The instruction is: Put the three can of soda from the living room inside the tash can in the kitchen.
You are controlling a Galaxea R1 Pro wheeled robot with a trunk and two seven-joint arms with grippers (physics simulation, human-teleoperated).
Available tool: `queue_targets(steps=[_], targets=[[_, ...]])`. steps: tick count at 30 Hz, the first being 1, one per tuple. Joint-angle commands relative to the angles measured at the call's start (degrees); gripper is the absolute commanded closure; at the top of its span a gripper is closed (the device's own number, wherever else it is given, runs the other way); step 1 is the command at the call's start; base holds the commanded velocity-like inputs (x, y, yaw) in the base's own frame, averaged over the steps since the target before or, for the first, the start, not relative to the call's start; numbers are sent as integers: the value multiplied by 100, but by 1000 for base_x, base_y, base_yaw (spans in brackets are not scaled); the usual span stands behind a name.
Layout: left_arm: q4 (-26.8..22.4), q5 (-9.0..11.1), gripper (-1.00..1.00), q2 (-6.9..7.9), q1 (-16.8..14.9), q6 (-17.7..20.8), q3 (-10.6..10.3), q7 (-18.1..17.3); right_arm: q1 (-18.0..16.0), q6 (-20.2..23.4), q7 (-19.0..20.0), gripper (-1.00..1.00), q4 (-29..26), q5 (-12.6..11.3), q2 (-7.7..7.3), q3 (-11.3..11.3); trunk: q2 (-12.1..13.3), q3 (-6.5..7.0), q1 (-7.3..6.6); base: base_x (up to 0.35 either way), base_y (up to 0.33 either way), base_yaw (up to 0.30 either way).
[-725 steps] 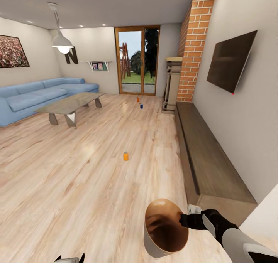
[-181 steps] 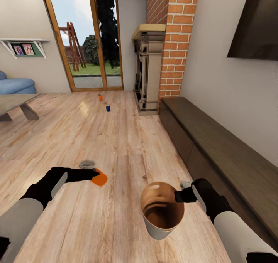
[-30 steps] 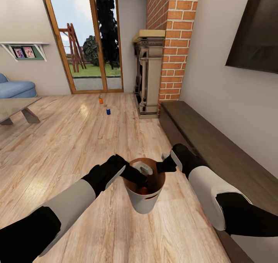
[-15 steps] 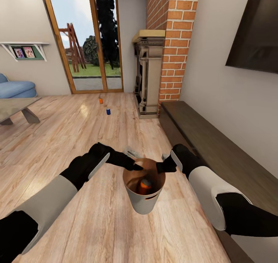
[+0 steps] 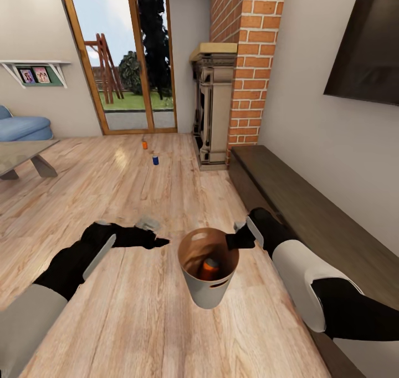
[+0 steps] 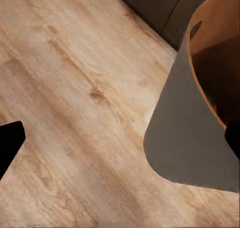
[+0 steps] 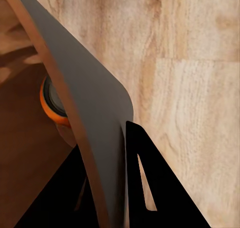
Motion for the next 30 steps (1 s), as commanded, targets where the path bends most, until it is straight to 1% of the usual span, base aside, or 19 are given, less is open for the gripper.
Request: queue_targets(steps=[1,2,3,4,6,7,8,9,12,13,17,18,19,22,26,30], targets=[[-112,24,-100,81,230,-139,189,127,4,17,29,100,-3,-182,-10,-27,0,2,-1,0,0,0],[-215,21,-100,134,450,-294,390,263,8,17,34,100,-4,-181,-25,-28,0,2,-1,0,0,0],[-387,16,-100,197,917,-654,837,567,17,17,46,100,-6,-181,-83,-29,0,2,-1,0,0,0],[-450,13,-100,218,1156,-855,1059,729,22,17,56,100,-7,-183,-124,-29,0,2,-1,0,0,0],[-529,4,-100,244,1619,-1281,1454,1062,44,17,74,100,-8,-190,-222,-30,0,2,-1,0,0,0],[-555,0,-100,253,1832,-1496,1608,1225,65,17,82,100,-8,-192,-274,-30,0,2,-1,0,0,0],[-578,-7,-100,263,2204,-1917,1830,1539,136,17,96,100,-9,-196,-383,-30,0,2,-1,0,0,0],[-567,-10,-100,267,2365,-2121,1909,1684,180,-24,103,100,-9,-199,-440,-30,0,2,-1,0,0,0],[-398,-17,-100,271,2757,-2702,2059,2033,358,-225,117,100,-5,-205,-590,-33,0,2,-1,0,0,0],[-178,-20,-100,265,2927,-3074,2116,2204,492,-364,123,100,-4,-207,-665,-32,0,2,-1,0,0,0],[479,-22,-100,239,3106,-3809,2180,2412,765,-632,127,100,-2,-202,-760,-33,0,2,-1,0,0,0],[868,-20,-100,232,3150,-4152,2196,2462,895,-767,129,100,-2,-199,-786,-36,0,2,-1,0,0,0],[1052,-19,-100,228,3166,-4305,2204,2479,953,-834,130,100,-1,-199,-796,-35,0,2,-1,0,0,0],[1548,-17,-100,218,3204,-4700,2218,2517,1139,-1094,131,100,-1,-201,-818,-34,0,2,-1,0,0,0],[1749,-11,-100,205,3219,-4864,2228,2526,1281,-1303,140,100,4,-207,-822,-32,0,2,-1,0,0,0],[1852,-8,-100,190,3226,-4940,2228,2525,1353,-1412,298,100,7,-210,-825,-33,0,2,-1,0,0,0]])
